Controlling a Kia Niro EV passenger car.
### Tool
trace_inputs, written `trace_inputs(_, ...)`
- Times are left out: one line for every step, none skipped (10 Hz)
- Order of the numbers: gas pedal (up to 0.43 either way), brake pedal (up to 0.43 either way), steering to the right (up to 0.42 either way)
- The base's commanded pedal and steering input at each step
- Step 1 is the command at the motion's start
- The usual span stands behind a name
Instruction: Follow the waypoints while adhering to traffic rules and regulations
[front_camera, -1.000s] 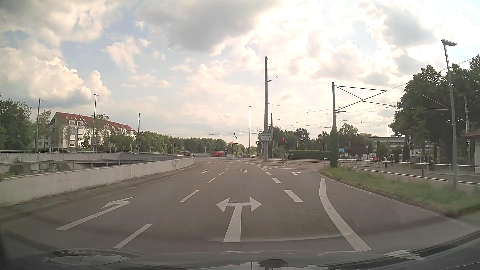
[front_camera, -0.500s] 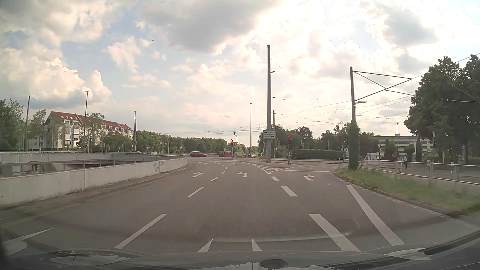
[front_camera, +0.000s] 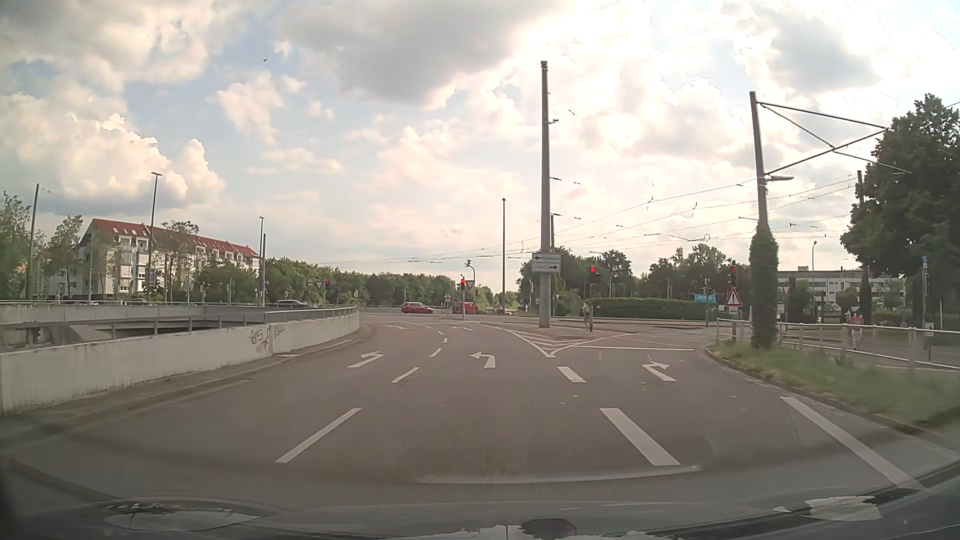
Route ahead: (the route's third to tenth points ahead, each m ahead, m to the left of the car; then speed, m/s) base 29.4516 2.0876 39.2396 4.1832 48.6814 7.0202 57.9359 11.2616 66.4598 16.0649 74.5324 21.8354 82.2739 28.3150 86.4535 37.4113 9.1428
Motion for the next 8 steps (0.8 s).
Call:
trace_inputs(0.000,0.000,-0.001)
trace_inputs(0.000,0.000,-0.002)
trace_inputs(0.000,0.000,-0.002)
trace_inputs(0.000,0.000,-0.002)
trace_inputs(0.000,0.000,-0.002)
trace_inputs(0.000,0.000,-0.002)
trace_inputs(0.000,0.000,-0.002)
trace_inputs(0.000,0.000,-0.002)
